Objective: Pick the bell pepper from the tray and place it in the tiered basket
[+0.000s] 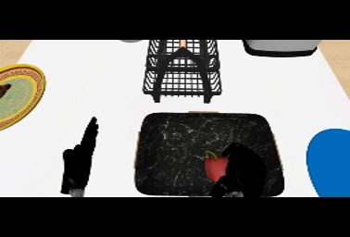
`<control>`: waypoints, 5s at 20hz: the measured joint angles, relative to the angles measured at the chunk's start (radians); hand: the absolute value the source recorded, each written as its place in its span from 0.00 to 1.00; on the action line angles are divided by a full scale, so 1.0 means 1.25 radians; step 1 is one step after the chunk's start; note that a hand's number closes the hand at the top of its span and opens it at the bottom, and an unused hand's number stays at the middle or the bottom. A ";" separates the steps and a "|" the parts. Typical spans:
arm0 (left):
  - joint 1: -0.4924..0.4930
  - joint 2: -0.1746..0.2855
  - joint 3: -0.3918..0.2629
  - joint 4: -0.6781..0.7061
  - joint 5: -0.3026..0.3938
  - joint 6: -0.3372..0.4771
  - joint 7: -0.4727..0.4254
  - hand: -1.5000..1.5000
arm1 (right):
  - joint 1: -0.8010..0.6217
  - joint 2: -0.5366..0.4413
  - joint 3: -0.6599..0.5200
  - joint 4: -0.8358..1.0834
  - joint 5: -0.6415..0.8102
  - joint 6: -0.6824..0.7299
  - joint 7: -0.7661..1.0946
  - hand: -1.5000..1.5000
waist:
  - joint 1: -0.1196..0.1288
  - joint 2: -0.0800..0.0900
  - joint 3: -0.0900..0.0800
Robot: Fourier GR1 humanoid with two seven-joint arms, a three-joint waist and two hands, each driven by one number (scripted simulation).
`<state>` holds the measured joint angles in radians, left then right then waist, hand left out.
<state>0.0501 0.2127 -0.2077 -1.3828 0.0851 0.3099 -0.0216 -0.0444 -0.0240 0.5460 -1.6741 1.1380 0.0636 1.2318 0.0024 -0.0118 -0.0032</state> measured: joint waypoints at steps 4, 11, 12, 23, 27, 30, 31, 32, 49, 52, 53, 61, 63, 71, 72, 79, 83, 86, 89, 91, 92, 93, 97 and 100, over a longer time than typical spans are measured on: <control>0.002 0.003 0.011 0.002 0.004 -0.012 -0.008 0.50 | -0.035 -0.001 0.004 0.045 0.040 0.007 -0.023 1.00 | 0.001 -0.002 -0.002; 0.003 -0.002 0.013 -0.015 -0.007 -0.012 0.020 0.50 | -0.075 -0.026 -0.026 0.053 0.045 0.028 -0.135 1.00 | 0.001 0.002 0.002; 0.001 -0.004 0.013 -0.016 -0.010 -0.009 0.023 0.50 | -0.091 -0.047 -0.041 0.053 0.009 0.044 -0.185 1.00 | 0.003 0.004 0.002; 0.020 -0.005 0.013 -0.035 -0.017 -0.006 0.027 0.50 | -0.198 -0.232 -0.290 -0.064 -0.385 0.204 -0.577 1.00 | -0.004 0.006 0.005; 0.022 -0.007 0.013 -0.038 -0.022 -0.002 0.039 0.50 | -0.264 -0.257 -0.413 -0.153 -0.500 0.248 -0.567 1.00 | -0.010 0.004 0.004; 0.027 -0.015 0.010 -0.036 -0.029 0.002 0.026 0.50 | -0.324 -0.289 -0.476 -0.205 -0.550 0.279 -0.552 1.00 | -0.008 0.004 0.004; 0.024 -0.018 0.008 -0.034 -0.032 0.003 0.030 0.50 | -0.345 -0.302 -0.493 -0.215 -0.562 0.292 -0.547 1.00 | -0.007 0.004 0.004; 0.025 -0.018 0.009 -0.037 -0.033 0.000 0.030 0.50 | -0.363 -0.315 -0.508 -0.226 -0.575 0.306 -0.538 1.00 | -0.006 0.004 0.004; -0.010 -0.044 0.034 0.003 -0.052 -0.026 0.006 0.50 | -0.754 -0.283 -0.486 0.063 -0.534 0.269 -0.422 1.00 | 0.011 0.009 0.005; -0.011 -0.043 0.035 -0.004 -0.056 -0.030 0.021 0.50 | -0.793 -0.263 -0.472 0.158 -0.502 0.232 -0.464 1.00 | 0.012 0.010 0.005; -0.003 -0.043 0.033 -0.012 -0.058 -0.030 0.019 0.50 | -0.810 -0.265 -0.476 0.190 -0.503 0.232 -0.477 1.00 | 0.013 0.010 0.005; -0.003 -0.048 0.043 -0.002 -0.061 -0.041 0.011 0.50 | -0.868 -0.202 -0.425 0.397 -0.436 0.157 -0.600 1.00 | 0.014 0.011 0.005; -0.005 -0.049 0.044 -0.012 -0.062 -0.041 0.021 0.50 | -0.888 -0.188 -0.419 0.455 -0.418 0.139 -0.621 1.00 | 0.016 0.011 0.005; 0.019 -0.050 0.039 -0.041 -0.072 -0.047 0.030 0.50 | -0.937 -0.126 -0.415 0.681 -0.344 0.013 -0.691 1.00 | 0.020 0.014 0.004; 0.017 -0.049 0.042 -0.040 -0.071 -0.048 0.037 0.50 | -0.938 -0.115 -0.421 0.697 -0.346 -0.004 -0.695 1.00 | 0.019 0.012 0.005; 0.025 -0.056 0.041 -0.035 -0.078 -0.049 0.013 0.50 | -0.937 -0.062 -0.532 0.786 -0.443 -0.052 -0.728 0.00 | 0.018 0.013 0.008; 0.013 -0.047 0.053 -0.027 -0.070 -0.064 0.023 0.50 | -0.935 -0.036 -0.591 0.807 -0.502 -0.084 -0.766 0.00 | 0.014 0.013 0.009; 0.010 -0.051 0.057 -0.017 -0.069 -0.065 0.010 0.50 | -0.934 -0.029 -0.637 0.821 -0.548 -0.098 -0.810 0.00 | 0.015 0.016 0.010; 0.015 -0.050 0.058 -0.027 -0.070 -0.067 0.006 0.50 | -0.934 -0.036 -0.671 0.832 -0.574 -0.126 -0.857 0.00 | 0.018 0.020 0.009; 0.013 -0.059 0.053 -0.025 -0.077 -0.057 0.009 0.50 | -0.937 -0.046 -0.689 0.824 -0.577 -0.167 -0.870 0.00 | 0.014 0.021 0.008; 0.014 -0.061 0.053 -0.027 -0.079 -0.054 0.009 0.50 | -0.941 -0.055 -0.699 0.820 -0.580 -0.184 -0.867 0.00 | 0.012 0.021 0.008; 0.012 -0.056 0.059 -0.026 -0.074 -0.059 0.012 0.50 | -0.945 -0.071 -0.715 0.816 -0.586 -0.202 -0.866 0.00 | 0.011 0.020 0.008; 0.018 -0.059 0.066 -0.022 -0.075 -0.051 0.011 0.50 | -0.935 -0.148 -0.763 0.783 -0.604 -0.241 -0.841 0.00 | 0.000 0.011 0.007; 0.022 -0.064 0.067 -0.019 -0.078 -0.045 0.009 0.50 | -0.909 -0.211 -0.796 0.752 -0.630 -0.225 -0.812 0.00 | -0.008 0.007 0.007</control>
<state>0.0775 0.1324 -0.1233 -1.4070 -0.0128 0.2531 -0.0109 -1.1807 -0.2883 -0.4485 -0.7343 0.3502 -0.2170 0.2174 -0.0070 -0.0034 0.0051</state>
